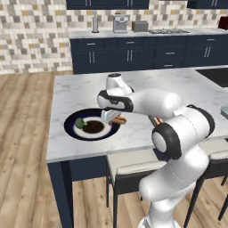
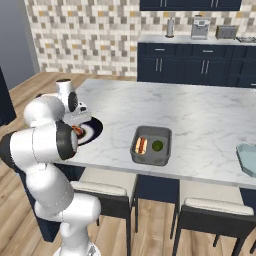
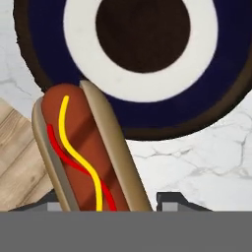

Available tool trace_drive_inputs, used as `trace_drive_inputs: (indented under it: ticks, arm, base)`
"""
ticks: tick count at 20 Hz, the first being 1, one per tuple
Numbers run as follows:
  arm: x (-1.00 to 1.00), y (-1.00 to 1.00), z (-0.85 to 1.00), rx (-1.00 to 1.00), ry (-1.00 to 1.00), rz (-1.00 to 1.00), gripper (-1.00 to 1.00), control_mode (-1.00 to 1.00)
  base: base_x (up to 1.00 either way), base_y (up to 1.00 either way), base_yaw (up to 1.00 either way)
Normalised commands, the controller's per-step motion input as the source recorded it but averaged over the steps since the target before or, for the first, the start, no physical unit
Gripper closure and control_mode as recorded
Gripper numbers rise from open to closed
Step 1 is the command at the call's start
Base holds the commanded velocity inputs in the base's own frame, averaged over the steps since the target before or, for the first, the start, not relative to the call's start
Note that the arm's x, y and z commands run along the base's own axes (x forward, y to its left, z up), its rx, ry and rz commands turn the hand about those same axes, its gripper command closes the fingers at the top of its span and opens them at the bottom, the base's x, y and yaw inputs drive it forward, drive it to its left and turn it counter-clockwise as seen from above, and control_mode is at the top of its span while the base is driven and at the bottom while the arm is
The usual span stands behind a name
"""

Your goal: Place one cooked food and one vegetable from the large plate to each tupperware container.

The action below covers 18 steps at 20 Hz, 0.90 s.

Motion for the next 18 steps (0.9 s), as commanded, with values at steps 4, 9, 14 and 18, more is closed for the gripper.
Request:
trace_drive_inputs:
  ticks: [4,9,14,18]
  arm:
    - [-0.53,-0.7,0.56,0.01,-0.21,-0.25,1.0,-1.0]
    - [-0.38,-0.57,0.22,0.05,-0.15,-0.27,1.0,-1.0]
    - [-0.08,-0.51,0.3,0.01,-0.08,-0.25,1.0,-1.0]
    - [0.0,-0.37,0.1,0.0,-0.01,-0.12,1.0,1.0]
  base:
    - [0.0,0.0,0.0]
    - [0.0,0.0,0.0]
    - [0.0,0.0,0.0]
    - [-0.06,-0.5,-0.1]
